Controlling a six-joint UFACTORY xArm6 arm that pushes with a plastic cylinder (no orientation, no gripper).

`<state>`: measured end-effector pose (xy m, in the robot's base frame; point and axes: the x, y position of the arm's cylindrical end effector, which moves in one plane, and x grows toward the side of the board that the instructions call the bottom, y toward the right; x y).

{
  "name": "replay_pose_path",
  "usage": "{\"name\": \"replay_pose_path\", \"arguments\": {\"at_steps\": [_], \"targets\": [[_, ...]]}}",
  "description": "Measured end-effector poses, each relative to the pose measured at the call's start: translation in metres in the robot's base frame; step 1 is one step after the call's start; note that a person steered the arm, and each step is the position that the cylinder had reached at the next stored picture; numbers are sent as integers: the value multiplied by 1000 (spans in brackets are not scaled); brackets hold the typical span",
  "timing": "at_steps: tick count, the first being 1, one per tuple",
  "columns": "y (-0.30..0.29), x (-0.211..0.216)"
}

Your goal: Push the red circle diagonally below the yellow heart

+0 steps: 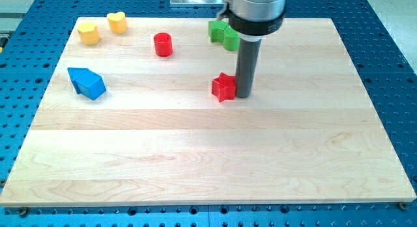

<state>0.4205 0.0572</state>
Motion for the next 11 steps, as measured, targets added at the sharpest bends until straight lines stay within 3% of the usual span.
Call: {"name": "replay_pose_path", "arguments": {"at_steps": [1,3,4,7,8,10,11], "targets": [[-16,-1],[10,-111],[-20,-142],[-130,-148],[-136,-154],[-167,-119],[-218,-151]]}}
